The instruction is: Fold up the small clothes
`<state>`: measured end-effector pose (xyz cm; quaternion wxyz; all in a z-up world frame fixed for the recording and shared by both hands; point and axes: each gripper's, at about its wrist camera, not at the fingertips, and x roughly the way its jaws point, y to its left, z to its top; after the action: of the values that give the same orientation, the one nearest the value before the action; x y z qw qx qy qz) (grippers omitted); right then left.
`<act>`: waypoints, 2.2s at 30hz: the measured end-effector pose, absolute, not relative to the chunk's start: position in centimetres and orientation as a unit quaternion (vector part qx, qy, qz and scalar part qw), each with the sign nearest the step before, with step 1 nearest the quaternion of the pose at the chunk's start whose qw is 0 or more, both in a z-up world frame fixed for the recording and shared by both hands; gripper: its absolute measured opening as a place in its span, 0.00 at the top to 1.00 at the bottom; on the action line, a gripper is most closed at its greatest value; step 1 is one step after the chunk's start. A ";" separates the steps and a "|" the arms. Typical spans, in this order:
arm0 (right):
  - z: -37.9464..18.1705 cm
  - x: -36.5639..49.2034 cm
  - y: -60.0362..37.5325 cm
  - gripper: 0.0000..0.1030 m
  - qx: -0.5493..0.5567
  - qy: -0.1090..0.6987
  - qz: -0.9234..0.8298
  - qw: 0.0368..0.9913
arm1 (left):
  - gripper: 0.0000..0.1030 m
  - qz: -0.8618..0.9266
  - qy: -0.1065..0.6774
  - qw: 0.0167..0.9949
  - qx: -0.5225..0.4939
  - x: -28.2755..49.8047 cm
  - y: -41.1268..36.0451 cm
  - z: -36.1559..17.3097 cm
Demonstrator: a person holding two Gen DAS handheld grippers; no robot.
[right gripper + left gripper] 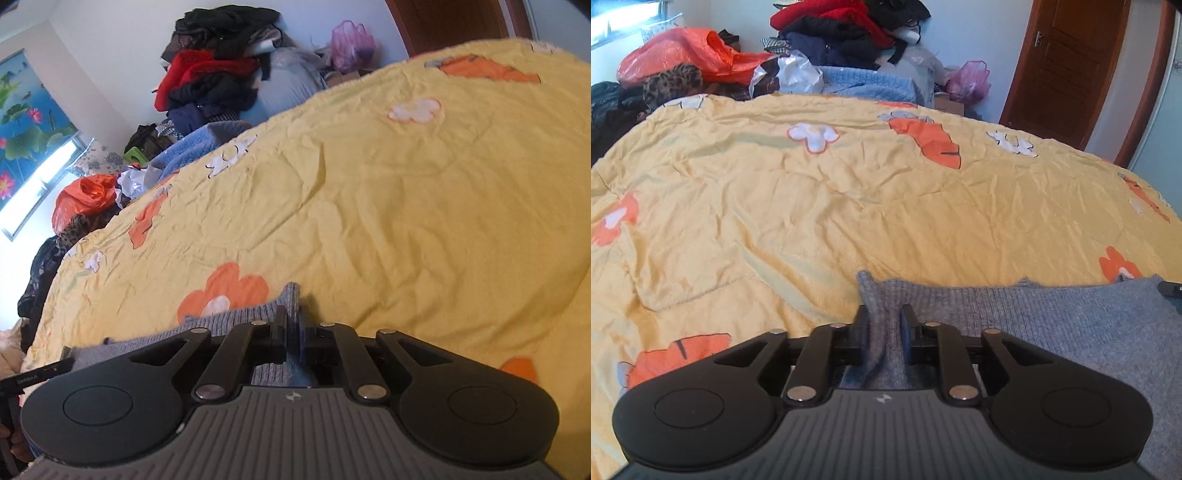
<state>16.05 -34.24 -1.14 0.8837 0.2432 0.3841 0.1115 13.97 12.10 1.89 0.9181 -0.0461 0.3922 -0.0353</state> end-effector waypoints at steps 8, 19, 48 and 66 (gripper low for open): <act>5.0 12.1 -32.1 0.53 0.231 0.277 0.125 0.924 | 0.15 0.003 0.275 0.959 -0.064 10.8 10.0 6.6; -1.3 12.8 -27.3 0.59 0.122 0.318 0.106 0.934 | 0.12 -0.011 0.350 0.937 0.002 12.9 5.8 -1.3; -0.9 6.1 -20.1 0.28 -0.013 0.302 0.109 0.947 | 0.06 0.006 0.346 0.938 -0.007 7.3 2.2 -1.0; -0.8 4.4 -20.1 0.12 -0.037 0.296 0.097 0.949 | 0.06 0.054 0.292 0.940 -0.165 -1.5 9.3 1.2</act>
<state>4.40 -20.09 -0.81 0.9494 -0.0374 0.2963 0.0972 -1.53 9.34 1.15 0.9405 -0.1654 0.2919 0.0540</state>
